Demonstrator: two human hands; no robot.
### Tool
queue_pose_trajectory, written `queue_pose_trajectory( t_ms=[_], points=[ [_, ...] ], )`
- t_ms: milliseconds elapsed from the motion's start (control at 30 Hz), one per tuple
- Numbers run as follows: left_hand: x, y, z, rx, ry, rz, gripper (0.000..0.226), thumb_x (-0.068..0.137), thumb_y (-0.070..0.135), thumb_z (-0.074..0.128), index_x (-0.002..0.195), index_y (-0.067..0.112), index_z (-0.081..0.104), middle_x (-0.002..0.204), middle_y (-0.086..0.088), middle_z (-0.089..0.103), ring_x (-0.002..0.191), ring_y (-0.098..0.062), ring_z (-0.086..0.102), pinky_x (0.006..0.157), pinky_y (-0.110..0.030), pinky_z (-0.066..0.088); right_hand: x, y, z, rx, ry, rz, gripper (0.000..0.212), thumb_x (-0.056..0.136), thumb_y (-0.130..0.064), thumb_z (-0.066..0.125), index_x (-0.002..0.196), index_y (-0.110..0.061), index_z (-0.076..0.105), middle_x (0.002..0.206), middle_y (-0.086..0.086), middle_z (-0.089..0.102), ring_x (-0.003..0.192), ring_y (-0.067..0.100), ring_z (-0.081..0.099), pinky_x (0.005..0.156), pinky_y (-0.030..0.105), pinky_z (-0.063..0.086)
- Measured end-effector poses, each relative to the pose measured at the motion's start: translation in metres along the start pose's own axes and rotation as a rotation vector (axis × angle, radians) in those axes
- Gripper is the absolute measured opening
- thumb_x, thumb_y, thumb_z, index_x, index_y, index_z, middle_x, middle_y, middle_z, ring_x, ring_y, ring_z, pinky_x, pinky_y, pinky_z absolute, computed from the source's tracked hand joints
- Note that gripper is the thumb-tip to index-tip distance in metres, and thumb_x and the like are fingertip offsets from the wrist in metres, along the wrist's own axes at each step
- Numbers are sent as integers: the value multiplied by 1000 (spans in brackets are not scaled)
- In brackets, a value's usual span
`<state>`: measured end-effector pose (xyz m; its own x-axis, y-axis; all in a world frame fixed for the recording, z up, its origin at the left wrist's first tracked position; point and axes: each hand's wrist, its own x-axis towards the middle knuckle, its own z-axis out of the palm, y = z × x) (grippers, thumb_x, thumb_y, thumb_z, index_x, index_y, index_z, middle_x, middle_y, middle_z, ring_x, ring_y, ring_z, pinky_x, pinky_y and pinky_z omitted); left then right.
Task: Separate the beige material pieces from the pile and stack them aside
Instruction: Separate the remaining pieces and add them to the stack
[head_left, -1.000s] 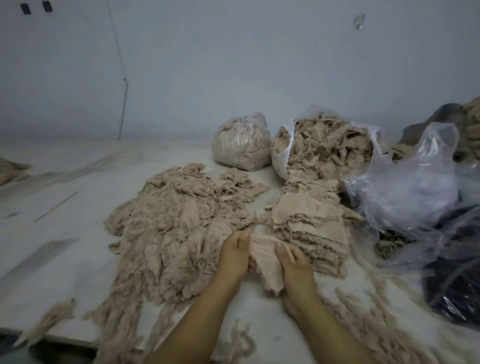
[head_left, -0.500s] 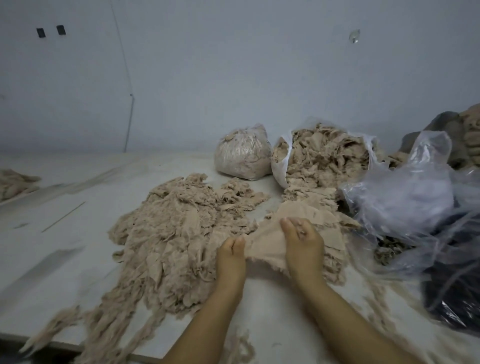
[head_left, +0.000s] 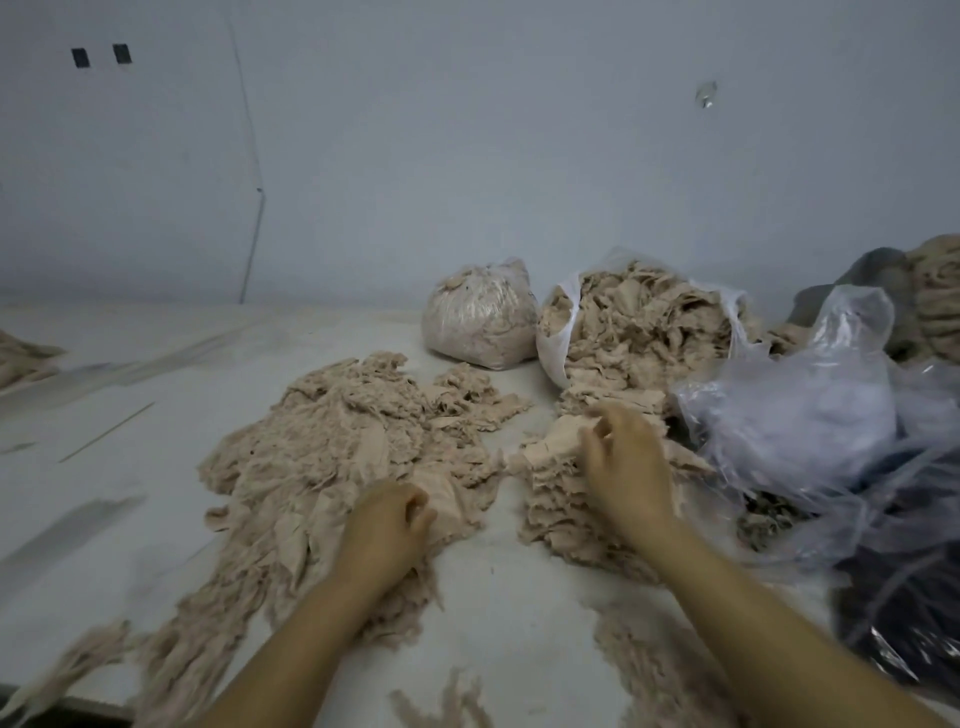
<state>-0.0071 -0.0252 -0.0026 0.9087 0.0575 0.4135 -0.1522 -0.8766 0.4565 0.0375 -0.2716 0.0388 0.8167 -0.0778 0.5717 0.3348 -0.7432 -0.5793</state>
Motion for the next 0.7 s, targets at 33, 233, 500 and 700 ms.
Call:
queue_pose_trajectory(
  t_ms=[33, 233, 500, 700],
  points=[
    [-1, -6, 0, 85, -68, -13, 17, 91, 32, 57, 85, 16, 58, 87, -2, 54, 85, -20, 50, 69, -27, 35, -22, -5, 8, 31, -99, -91, 17, 95, -21, 52, 110, -16, 61, 104, 1, 58, 95, 13, 49, 79, 28, 39],
    [-20, -17, 22, 86, -228, -111, 33, 89, 33, 61, 116, 15, 60, 119, -5, 53, 112, -21, 49, 91, -26, 38, -109, 19, 19, 184, -318, 69, 7, 91, -16, 63, 90, -21, 69, 85, -6, 68, 80, 7, 60, 71, 15, 42],
    [-12, -20, 18, -132, -222, -53, 41, 87, 31, 65, 125, 21, 56, 112, 4, 51, 87, -4, 46, 68, -9, 31, -74, -7, 39, 215, -466, 231, 9, 90, -31, 60, 97, -25, 61, 79, -16, 58, 83, 12, 57, 60, 10, 34],
    [-23, -38, 22, -165, -214, 31, 36, 87, 26, 65, 122, 22, 59, 105, 12, 51, 86, 3, 48, 80, -7, 39, -56, -30, 106, 125, -419, 196, 23, 89, -34, 62, 75, -19, 53, 78, -1, 57, 80, 17, 52, 63, 28, 34]
  ],
)
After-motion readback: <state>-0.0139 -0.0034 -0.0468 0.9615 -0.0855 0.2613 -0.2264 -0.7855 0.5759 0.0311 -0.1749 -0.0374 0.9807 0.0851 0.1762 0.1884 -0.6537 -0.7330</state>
